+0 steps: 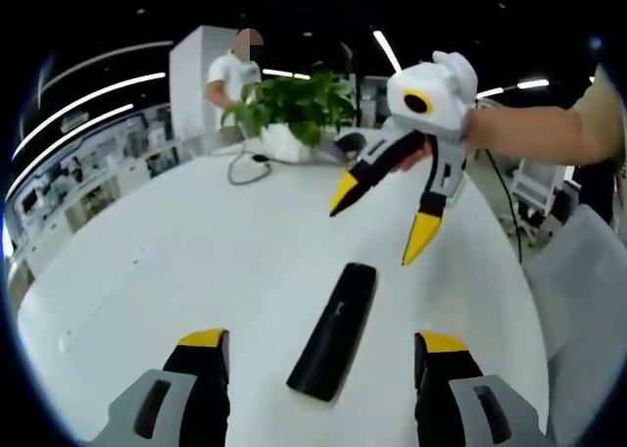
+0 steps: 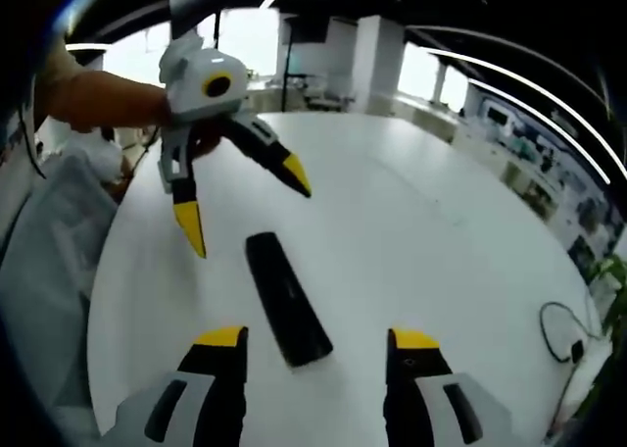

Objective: Press the specified remote control buttons in sequence, fully releasing each button before pressing the next.

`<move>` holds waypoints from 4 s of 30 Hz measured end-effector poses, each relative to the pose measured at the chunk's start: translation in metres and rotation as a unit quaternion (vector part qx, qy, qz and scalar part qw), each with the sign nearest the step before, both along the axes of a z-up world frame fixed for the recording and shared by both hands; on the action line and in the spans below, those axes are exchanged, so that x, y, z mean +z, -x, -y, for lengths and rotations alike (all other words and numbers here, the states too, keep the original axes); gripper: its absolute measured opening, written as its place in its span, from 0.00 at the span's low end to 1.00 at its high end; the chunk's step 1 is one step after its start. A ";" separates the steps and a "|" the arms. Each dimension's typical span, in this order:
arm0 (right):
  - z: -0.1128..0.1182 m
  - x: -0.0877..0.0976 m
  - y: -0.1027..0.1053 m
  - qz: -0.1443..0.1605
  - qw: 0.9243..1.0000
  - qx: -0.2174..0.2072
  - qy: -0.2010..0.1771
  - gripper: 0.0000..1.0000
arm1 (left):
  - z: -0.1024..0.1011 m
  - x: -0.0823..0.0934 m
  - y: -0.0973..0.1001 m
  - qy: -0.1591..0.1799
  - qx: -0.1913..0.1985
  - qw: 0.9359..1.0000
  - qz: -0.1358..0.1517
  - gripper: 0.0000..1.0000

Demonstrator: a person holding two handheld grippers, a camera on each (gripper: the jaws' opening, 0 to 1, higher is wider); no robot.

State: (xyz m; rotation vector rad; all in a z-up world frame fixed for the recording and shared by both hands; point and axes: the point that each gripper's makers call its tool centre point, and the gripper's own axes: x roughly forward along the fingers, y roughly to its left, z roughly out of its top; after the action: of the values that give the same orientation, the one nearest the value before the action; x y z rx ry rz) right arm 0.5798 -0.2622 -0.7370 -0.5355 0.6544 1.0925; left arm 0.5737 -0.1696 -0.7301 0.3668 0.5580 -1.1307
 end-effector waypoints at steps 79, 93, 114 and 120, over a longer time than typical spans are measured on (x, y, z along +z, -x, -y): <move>-0.009 -0.044 0.009 -0.047 0.995 0.057 0.060 0.24 | -0.003 -0.049 0.004 -0.071 -0.044 0.996 -0.019 0.28; -0.010 -0.043 0.013 -0.039 0.995 0.066 0.071 0.23 | -0.003 -0.050 0.005 -0.085 -0.059 0.995 -0.006 0.26; -0.009 -0.044 0.015 -0.033 0.994 0.071 0.075 0.23 | -0.005 -0.048 0.011 -0.095 -0.075 0.993 -0.001 0.25; -0.010 -0.042 0.017 -0.033 0.994 0.075 0.077 0.23 | -0.005 -0.048 0.013 -0.099 -0.078 0.992 -0.005 0.24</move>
State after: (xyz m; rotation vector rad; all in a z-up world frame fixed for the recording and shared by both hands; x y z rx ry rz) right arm 0.5630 -0.2523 -0.7790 -0.6928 0.7697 1.2095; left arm 0.5609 -0.1649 -0.7778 0.5843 0.6606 -1.2314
